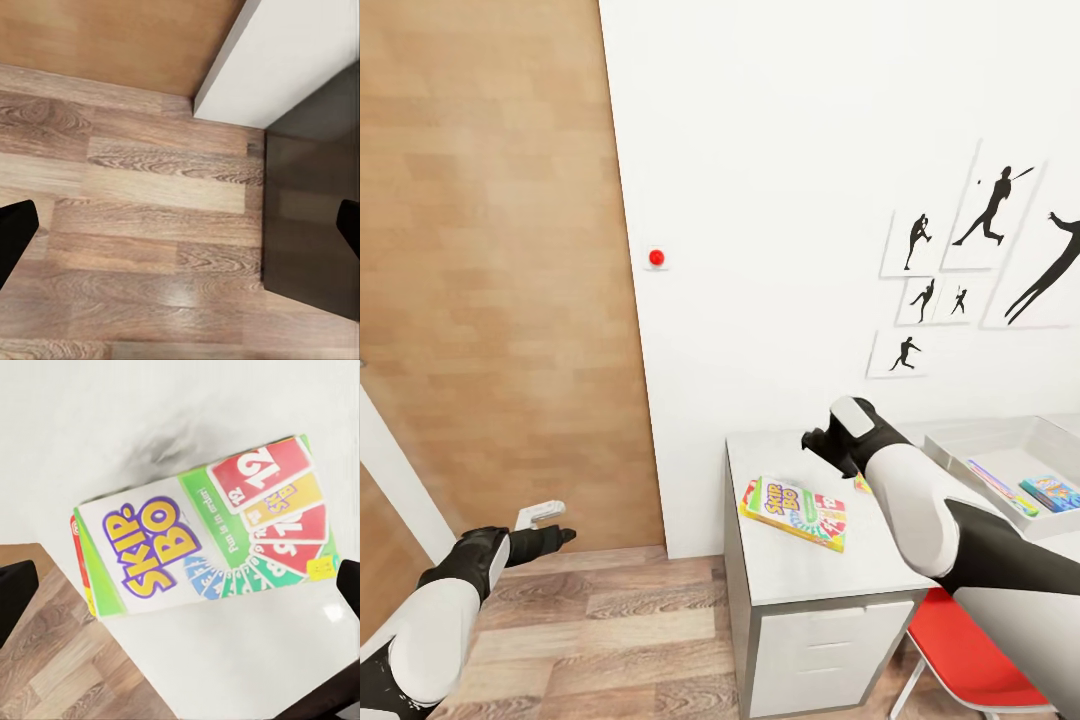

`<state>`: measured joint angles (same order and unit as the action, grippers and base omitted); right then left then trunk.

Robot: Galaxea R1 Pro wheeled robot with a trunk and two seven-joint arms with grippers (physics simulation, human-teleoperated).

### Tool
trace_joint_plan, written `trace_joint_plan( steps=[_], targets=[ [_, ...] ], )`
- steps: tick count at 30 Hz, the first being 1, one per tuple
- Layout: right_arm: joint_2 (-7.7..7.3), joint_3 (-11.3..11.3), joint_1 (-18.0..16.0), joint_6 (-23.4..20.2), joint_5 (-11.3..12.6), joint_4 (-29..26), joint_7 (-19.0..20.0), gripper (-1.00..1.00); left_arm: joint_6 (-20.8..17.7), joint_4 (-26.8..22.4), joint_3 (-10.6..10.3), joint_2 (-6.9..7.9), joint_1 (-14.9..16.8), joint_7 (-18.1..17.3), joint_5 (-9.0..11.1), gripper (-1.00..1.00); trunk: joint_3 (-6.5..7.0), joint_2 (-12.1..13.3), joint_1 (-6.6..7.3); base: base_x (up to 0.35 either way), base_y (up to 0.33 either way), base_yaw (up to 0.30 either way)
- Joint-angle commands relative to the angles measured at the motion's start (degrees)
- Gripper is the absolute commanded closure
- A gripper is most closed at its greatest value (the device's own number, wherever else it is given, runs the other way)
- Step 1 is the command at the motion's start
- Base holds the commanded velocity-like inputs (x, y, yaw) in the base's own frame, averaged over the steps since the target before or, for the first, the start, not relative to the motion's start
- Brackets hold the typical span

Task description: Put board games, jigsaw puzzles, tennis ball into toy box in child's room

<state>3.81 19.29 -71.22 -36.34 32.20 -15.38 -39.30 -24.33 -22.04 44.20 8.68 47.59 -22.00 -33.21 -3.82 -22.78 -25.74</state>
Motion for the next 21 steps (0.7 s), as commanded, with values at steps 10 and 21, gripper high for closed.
trace_joint_plan(
  steps=[10, 21],
  targets=[
    [-0.19, 0.0, 0.1, 2.5, 0.5, 0.2, -3.1, -1.0, -3.4, -0.1, 0.8, 2.05, 0.7, -11.4, -0.4, -1.0, -0.14, -0.1, -0.04, 0.0, 0.0, 0.0],
    [-0.66, 0.0, 0.2, 2.6, 0.5, -0.1, -3.4, -1.0, -10.6, -1.0, 1.1, 6.78, 1.3, -29.4, 0.7, -1.0, -0.14, -0.1, -0.04, 0.0, 0.0, 0.0]
  ],
)
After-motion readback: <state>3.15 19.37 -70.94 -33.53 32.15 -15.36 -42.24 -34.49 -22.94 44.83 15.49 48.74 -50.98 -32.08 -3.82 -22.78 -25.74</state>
